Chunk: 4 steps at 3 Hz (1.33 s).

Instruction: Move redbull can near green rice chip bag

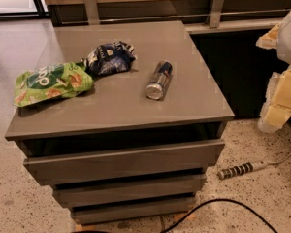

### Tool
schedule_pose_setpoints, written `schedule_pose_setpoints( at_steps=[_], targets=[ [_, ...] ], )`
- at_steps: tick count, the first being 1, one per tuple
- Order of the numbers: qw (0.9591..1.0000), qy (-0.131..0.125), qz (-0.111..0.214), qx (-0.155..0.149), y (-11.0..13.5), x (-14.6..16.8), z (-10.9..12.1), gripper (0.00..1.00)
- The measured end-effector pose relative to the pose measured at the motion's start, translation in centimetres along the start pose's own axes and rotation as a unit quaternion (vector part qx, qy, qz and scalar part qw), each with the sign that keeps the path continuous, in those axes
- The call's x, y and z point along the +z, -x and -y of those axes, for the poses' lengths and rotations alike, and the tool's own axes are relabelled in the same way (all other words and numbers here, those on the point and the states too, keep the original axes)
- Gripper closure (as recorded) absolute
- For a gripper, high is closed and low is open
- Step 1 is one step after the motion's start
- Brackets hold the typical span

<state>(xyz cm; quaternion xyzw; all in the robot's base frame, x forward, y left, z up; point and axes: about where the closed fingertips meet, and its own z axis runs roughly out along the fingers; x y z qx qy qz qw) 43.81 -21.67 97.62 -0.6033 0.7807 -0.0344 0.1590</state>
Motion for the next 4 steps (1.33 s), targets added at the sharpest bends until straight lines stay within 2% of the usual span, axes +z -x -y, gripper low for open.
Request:
schedule_pose_setpoints(
  at_steps=[1,2,3,4],
  targets=[
    [1.0000,0.000,0.000,0.000,0.0,0.0,0.0,0.00],
    [0.9986,0.024,-0.010,-0.047,1.5,0.4,1.8,0.00],
    [0.9920,0.041,-0.004,-0.119,4.8,2.4,7.0,0.00],
    [0.9782,0.035,0.024,-0.203,8.0,3.8,11.2,0.00]
  ],
)
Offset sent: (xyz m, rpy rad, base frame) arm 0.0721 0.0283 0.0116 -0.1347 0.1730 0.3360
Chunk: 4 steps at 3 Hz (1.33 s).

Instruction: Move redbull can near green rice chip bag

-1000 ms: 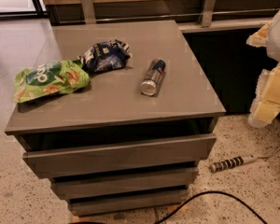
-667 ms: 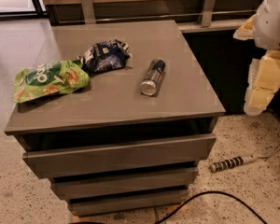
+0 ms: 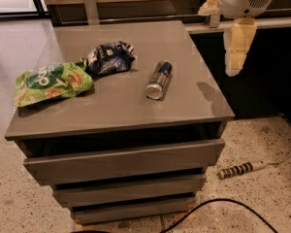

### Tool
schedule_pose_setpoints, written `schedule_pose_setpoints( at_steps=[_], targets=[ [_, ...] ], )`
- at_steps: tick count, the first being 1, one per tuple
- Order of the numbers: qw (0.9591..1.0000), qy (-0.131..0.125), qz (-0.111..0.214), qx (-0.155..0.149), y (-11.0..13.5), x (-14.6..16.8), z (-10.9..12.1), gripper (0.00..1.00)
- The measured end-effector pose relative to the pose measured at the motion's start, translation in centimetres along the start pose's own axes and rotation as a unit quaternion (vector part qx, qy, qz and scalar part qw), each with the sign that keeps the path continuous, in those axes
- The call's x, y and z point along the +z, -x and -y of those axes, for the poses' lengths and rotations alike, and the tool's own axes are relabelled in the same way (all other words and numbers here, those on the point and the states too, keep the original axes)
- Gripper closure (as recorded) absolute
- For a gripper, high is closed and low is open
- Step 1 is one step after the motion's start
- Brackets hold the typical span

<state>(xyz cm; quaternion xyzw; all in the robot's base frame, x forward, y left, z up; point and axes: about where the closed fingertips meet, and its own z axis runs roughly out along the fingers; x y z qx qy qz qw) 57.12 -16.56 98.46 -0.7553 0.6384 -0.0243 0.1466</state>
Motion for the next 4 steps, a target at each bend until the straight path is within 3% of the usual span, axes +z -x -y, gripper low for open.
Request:
schedule_pose_setpoints(
  at_steps=[1,2,3,4],
  targets=[
    [0.9932,-0.017,0.042,-0.108,0.5,2.5,5.7,0.00],
    [0.9799,-0.039,0.060,-0.186,0.4,4.9,9.8,0.00],
    [0.9793,-0.055,0.066,-0.183,0.8,5.1,10.6,0.00],
    [0.9666,-0.058,0.090,-0.233,1.3,6.0,10.6,0.00]
  ],
)
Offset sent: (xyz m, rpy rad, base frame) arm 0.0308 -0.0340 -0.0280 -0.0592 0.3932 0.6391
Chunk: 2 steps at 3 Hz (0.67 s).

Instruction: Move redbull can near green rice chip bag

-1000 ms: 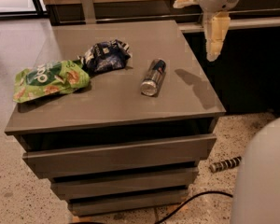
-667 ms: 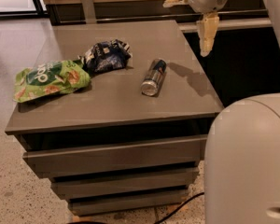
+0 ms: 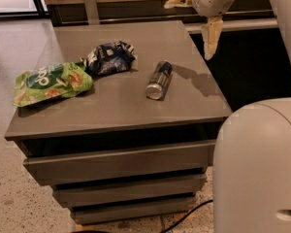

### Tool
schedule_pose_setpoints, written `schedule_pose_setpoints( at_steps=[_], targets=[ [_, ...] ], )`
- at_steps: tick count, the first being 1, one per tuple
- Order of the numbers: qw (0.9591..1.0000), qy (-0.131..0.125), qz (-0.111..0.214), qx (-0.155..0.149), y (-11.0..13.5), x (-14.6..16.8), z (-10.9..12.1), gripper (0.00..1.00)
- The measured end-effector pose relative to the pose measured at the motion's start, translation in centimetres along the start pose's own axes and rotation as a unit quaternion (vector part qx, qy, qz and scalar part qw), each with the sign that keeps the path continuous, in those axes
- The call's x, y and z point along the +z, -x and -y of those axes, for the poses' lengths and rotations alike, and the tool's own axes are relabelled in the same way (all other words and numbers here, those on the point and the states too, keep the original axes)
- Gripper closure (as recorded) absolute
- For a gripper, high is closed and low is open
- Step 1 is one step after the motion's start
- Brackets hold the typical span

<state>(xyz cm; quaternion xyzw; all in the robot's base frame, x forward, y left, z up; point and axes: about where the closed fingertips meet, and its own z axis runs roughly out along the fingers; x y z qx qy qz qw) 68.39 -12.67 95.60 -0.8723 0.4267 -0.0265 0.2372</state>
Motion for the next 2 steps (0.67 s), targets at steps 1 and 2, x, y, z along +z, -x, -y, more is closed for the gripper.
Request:
schedule_pose_setpoints(
  at_steps=[1,2],
  targets=[
    [0.9962,-0.001,0.033,-0.081,0.73,0.95,0.13,0.00],
    [0.9888,0.002,0.042,-0.143,1.11,1.74,0.49,0.00]
  ],
)
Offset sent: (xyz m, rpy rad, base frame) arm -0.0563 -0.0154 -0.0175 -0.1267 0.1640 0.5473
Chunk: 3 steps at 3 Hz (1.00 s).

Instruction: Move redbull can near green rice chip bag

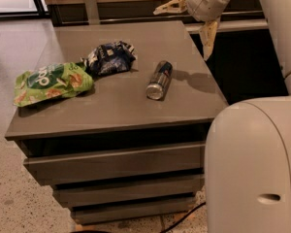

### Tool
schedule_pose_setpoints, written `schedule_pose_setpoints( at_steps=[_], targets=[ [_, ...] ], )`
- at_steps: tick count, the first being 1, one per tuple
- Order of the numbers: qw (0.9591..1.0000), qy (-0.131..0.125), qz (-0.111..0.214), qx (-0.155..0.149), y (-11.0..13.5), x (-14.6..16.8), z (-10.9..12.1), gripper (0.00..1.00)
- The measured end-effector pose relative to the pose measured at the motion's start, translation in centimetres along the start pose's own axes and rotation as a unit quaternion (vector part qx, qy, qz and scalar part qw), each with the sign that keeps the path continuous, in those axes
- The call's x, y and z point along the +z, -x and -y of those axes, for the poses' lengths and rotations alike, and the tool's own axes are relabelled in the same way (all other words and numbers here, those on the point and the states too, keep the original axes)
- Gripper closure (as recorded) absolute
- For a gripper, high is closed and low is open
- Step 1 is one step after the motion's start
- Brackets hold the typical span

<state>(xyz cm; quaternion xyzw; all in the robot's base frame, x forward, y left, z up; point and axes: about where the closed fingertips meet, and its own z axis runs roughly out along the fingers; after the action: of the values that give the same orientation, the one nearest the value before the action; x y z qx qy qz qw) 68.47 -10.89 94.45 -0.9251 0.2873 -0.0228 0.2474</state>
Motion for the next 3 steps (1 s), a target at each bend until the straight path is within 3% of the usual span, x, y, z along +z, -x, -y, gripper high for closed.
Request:
schedule_pose_setpoints(
  at_steps=[1,2,3],
  targets=[
    [0.9994,0.023,-0.002,-0.027,0.4,0.6,-0.2,0.00],
    [0.9986,0.046,-0.020,-0.015,0.7,0.6,-1.3,0.00],
    [0.9967,0.073,-0.032,0.016,1.4,1.0,-3.0,0.00]
  ],
)
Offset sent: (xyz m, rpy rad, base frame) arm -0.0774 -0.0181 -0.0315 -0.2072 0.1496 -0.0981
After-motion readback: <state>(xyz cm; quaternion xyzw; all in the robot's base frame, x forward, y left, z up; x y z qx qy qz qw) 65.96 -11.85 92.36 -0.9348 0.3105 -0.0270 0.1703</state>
